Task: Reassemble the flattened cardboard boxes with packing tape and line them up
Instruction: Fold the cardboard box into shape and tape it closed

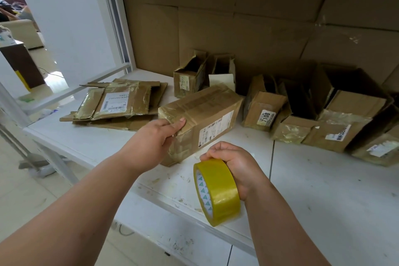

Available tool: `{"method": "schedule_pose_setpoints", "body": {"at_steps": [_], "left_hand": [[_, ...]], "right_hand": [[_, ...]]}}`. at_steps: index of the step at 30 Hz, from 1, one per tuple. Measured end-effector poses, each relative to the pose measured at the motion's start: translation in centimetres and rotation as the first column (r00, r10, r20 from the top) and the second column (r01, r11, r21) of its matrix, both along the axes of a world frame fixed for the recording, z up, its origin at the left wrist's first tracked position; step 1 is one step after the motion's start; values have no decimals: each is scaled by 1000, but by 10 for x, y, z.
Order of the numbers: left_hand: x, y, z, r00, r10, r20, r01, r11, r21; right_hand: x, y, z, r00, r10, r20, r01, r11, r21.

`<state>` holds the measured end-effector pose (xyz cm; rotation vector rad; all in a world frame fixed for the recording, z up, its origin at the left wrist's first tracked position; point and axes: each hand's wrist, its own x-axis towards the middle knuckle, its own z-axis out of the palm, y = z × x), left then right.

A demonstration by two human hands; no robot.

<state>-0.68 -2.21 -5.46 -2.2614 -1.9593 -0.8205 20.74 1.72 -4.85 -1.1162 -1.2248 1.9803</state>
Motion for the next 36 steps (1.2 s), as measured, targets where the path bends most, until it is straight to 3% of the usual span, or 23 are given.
{"method": "schedule_pose_setpoints", "body": {"at_steps": [6,10,14,20,29,33,36], "left_hand": [[-10,8,-5,998,44,-54,-38,994,105],[8,3,-9,957,126,261,-132,991,7],[48,-23,0,910,126,395,-228,948,223],[77,-31,3,811,176,557,-164,984,-73],[78,-21,4,798,277,536,-190,959,-212],[79,-19,8,743,309,594,-168,945,-281],[80,-15,14,810,326,488,-184,930,-317]], "right_hand": [[-2,-2,1,1000,-9,13,8,1000,13],[-1,-3,-2,1000,-18,-14,19,1000,22],[-1,-1,-6,998,-11,-64,13,1000,25],[-3,-1,-8,998,-22,-57,25,998,53],[0,-3,-8,998,-9,-64,16,994,110],[-1,-2,-11,999,-25,29,17,969,245],[-1,-2,-9,978,-83,191,-7,904,427]]}}
